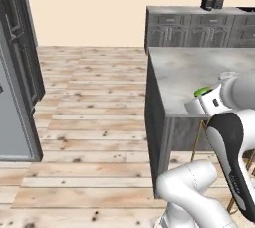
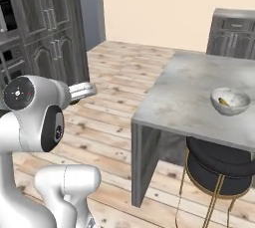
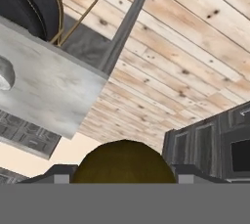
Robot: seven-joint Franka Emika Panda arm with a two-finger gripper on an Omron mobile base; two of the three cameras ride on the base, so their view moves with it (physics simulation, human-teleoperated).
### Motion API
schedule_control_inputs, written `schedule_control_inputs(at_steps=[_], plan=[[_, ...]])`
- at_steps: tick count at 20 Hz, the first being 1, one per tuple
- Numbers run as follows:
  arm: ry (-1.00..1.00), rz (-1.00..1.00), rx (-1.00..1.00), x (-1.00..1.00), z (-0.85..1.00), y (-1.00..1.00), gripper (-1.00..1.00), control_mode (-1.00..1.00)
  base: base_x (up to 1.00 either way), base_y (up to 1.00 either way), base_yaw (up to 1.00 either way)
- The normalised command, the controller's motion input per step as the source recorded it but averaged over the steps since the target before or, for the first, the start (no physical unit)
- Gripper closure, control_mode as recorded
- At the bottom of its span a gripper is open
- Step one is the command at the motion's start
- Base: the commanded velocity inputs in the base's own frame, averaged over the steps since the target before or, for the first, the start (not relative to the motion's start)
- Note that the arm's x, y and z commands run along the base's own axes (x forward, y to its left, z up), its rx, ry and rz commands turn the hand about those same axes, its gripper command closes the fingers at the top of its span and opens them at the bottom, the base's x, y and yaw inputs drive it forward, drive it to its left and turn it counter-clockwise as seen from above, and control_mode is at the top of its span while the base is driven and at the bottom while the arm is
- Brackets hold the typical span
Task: Retrieve the kiwi and banana from the fridge and place them into the bowl on the dining table.
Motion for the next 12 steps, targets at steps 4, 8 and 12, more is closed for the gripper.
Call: schedule_control_inputs(at_steps=[4,8,12], plan=[[0.0,0.0,0.0,0.0,0.0,0.0,1.0,1.0,0.17,0.0,-0.34],[0.0,0.0,0.0,0.0,0.0,0.0,1.0,1.0,0.25,0.0,-0.34],[0.0,0.0,0.0,0.0,0.0,0.0,1.0,1.0,0.37,0.0,-0.32]])
